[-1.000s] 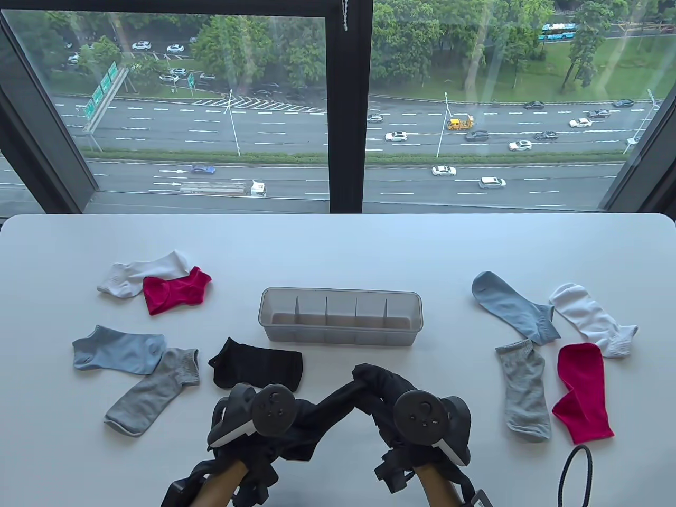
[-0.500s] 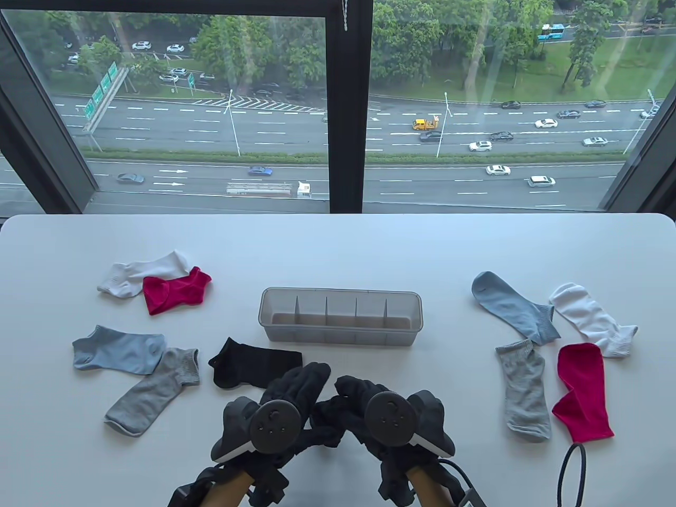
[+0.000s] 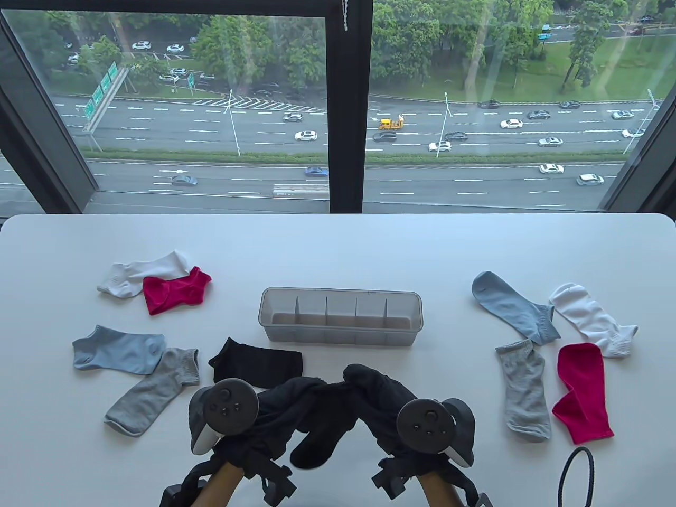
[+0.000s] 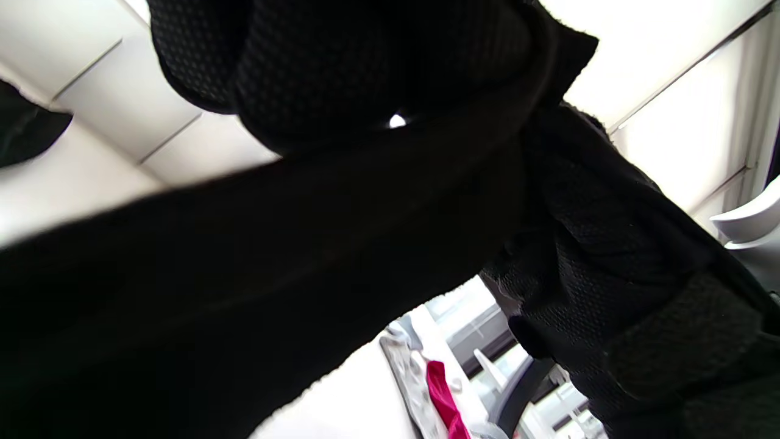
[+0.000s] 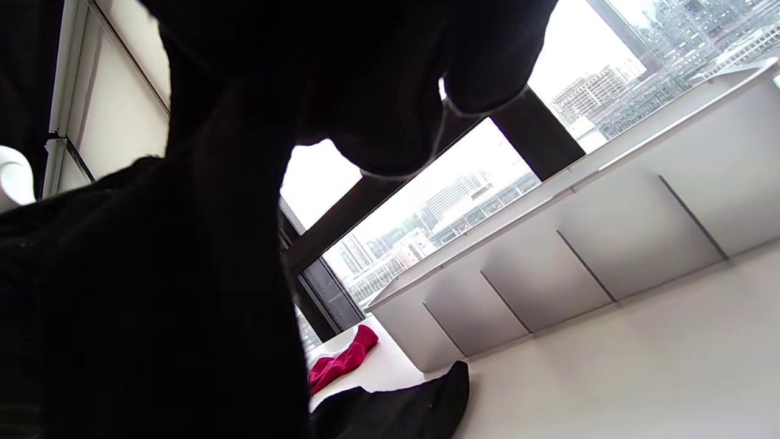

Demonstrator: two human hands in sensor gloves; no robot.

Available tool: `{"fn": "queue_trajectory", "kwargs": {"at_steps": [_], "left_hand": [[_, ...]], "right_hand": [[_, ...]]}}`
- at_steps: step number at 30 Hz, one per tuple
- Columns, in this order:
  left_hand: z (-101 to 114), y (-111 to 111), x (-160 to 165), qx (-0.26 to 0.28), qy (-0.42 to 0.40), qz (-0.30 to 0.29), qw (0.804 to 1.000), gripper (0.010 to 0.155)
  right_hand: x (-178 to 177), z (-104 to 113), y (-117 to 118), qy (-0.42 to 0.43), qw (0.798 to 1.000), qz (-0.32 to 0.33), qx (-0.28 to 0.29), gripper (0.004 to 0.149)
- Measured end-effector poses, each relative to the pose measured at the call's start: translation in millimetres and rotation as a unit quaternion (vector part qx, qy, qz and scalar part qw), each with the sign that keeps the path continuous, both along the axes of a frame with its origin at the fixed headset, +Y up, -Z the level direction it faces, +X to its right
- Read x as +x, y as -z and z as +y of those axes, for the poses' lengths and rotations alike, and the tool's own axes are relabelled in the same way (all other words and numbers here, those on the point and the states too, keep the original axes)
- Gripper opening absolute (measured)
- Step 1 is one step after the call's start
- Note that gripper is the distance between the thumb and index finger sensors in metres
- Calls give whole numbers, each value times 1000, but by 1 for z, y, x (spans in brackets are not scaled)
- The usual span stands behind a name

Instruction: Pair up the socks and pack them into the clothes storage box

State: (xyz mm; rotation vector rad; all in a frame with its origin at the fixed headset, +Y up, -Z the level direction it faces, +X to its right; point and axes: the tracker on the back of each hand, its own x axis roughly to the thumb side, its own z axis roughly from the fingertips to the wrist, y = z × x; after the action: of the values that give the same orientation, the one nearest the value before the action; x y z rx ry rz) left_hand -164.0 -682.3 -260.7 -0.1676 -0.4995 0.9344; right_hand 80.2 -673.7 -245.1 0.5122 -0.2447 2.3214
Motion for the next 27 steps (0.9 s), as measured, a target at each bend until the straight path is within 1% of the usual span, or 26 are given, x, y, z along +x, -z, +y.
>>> {"fn": "queue_trajectory", "kwargs": {"at_steps": [1,2,3,4,5,6,7,8,9,10,11,12,13,14,15,16,17,18,19,20,21,22,23,24,25,27], "left_hand": [[-5,2,2,-7,35,15,999,42],[-10,3,4,-2,73,26,997,43],[-18,4,8,12,143,38,989,46],[-27,6,14,8,214,24,977,56],[-34,8,16,-14,290,6,957,69],[-40,8,17,-37,381,-4,924,75],[-43,9,16,-42,423,-6,905,76],[-43,11,13,-34,465,3,885,76],[-42,12,7,-26,475,17,879,77],[-41,14,2,-23,470,30,882,78],[-40,15,-6,-25,453,48,890,77],[-40,16,-11,-29,442,57,895,78],[-40,17,-18,-37,430,68,899,78],[-41,18,-22,-41,428,72,900,79],[-43,18,-27,-48,427,76,900,79],[-44,19,-31,-53,428,79,899,79],[-45,20,-33,-56,428,79,898,79],[-47,21,-35,-64,429,79,897,78],[-48,22,-36,-67,430,81,896,78],[-48,23,-37,-67,430,82,896,78],[-48,24,-37,-68,429,81,897,78],[-49,27,-36,-69,426,80,898,78],[-50,28,-36,-71,429,79,897,78],[-51,33,-36,-74,440,84,891,78],[-51,38,-37,-74,452,94,884,78],[-52,49,-41,-72,473,115,871,77]], "right_hand": [[-1,-5,4,-14,1000,-5,-20,46],[-3,-11,9,-43,998,-5,-49,46],[-5,-21,14,-88,992,-9,-89,46],[-7,-33,18,-140,983,-25,-112,49],[-9,-44,24,-198,970,-25,-138,56],[-11,-52,27,-262,948,-15,-183,64],[-11,-59,27,-334,913,-9,-236,71],[-13,-63,24,-388,885,5,-257,72],[-16,-64,20,-410,878,24,-246,73],[-18,-63,17,-414,878,36,-236,73],[-24,-63,12,-407,881,61,-233,71],[-31,-63,8,-395,880,81,-251,68],[-39,-67,5,-378,874,108,-284,68],[-44,-72,5,-366,869,121,-312,68],[-49,-81,6,-354,858,128,-350,69],[-52,-93,9,-358,839,126,-389,69],[-52,-97,11,-365,832,121,-399,71],[-51,-98,15,-380,840,110,-371,73],[-49,-94,19,-386,859,100,-323,73],[-47,-90,20,-381,870,89,-300,73],[-44,-80,19,-365,890,70,-265,73],[-41,-72,18,-348,904,60,-241,73],[-39,-68,17,-337,912,56,-227,73],[-35,-61,16,-323,921,51,-213,72],[-32,-58,16,-318,924,46,-207,72],[-26,-56,16,-323,921,30,-216,72]]}}
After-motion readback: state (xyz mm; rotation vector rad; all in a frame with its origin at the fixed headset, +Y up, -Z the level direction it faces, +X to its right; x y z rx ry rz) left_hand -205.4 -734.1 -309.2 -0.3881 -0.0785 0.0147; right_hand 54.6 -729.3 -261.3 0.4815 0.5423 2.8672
